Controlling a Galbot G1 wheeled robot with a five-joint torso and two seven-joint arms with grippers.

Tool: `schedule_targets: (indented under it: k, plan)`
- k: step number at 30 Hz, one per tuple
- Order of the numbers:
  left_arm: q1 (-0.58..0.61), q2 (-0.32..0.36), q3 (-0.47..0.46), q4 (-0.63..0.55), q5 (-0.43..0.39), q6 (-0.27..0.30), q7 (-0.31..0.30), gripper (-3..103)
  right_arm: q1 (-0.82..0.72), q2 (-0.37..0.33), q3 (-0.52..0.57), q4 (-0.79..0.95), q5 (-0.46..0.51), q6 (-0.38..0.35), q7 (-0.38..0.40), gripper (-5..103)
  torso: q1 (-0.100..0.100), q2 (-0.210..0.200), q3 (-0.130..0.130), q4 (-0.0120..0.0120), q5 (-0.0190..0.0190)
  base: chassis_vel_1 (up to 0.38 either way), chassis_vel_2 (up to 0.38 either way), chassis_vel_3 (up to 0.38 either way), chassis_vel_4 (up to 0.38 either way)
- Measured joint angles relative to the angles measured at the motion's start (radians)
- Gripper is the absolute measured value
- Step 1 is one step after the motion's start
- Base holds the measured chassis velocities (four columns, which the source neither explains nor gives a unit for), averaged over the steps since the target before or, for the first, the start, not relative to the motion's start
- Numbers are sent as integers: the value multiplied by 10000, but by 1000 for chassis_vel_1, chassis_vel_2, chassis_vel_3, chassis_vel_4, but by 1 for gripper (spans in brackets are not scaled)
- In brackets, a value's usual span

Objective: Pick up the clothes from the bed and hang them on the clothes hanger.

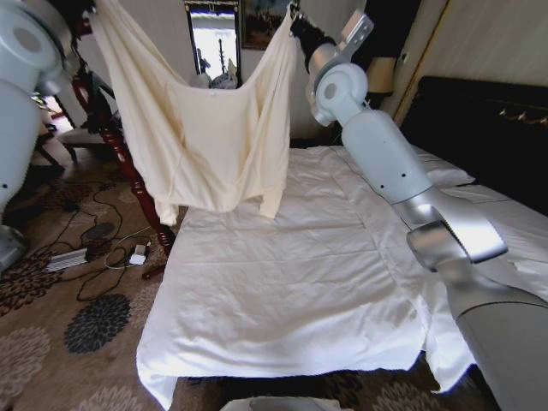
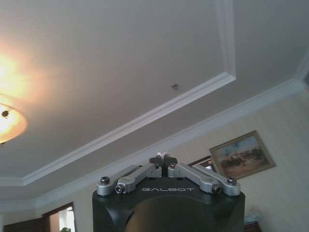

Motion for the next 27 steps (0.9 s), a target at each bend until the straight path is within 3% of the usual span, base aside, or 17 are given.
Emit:
schedule_targets:
  k: [1,4,6,7,10,15,16,19,22,25,27]
  plan:
    - [0,0,0,0,0,0,0,2,0,0,0,0,0,0,0,1,0,0,0,0,0,0,0,0,0]
    - [1295,702,-1032,-1651,-328,387,-680,2,-921,-981,507,1766,142,-91,594,1,4,-1,3,-12,-2,0,0,0,0]
    - [2160,1310,-1753,-3034,-731,651,-1205,2,-1557,-1576,941,3100,368,-258,917,1,5,0,3,-1,-8,0,0,0,0]
    - [2160,1310,-1753,-3034,-731,651,-1205,2,-1557,-1576,941,3100,368,-258,917,1,5,0,3,-1,-8,0,0,0,0]
    - [3255,2379,-2663,-4949,-1049,984,-1765,2,-2640,-2414,1748,4857,673,-519,1237,1,-3,2,-2,20,-12,0,0,0,0]
    - [3660,3357,-3465,-6853,-2096,1436,-2518,2,-3874,-3636,3084,6968,931,-791,1361,1,-4,3,-2,0,-5,0,0,0,0]
    - [3660,3357,-3465,-6853,-2096,1436,-2518,2,-3874,-3636,3084,6968,931,-791,1361,1,-4,3,-2,0,-5,0,0,0,0]
    - [2808,3953,-3679,-7444,-3130,1929,-2863,2,-3885,-4539,4208,8055,1822,-1153,1450,1,1,3,0,-3,0,0,0,0,0]
    - [2305,4196,-3611,-7413,-3577,2345,-2948,2,-3466,-4855,4475,8156,2429,-1509,1570,1,-4,5,-4,4,-6,0,0,0,0]
    - [2347,4285,-3537,-7328,-3627,2688,-2990,2,-3201,-4859,4188,7986,2582,-1714,1714,1,-6,7,-5,8,-12,0,0,0,0]
    - [2981,4155,-3486,-7377,-3250,2862,-3168,2,-3279,-4598,3438,7723,2226,-1779,1845,1,-4,5,-1,12,-12,0,0,0,0]
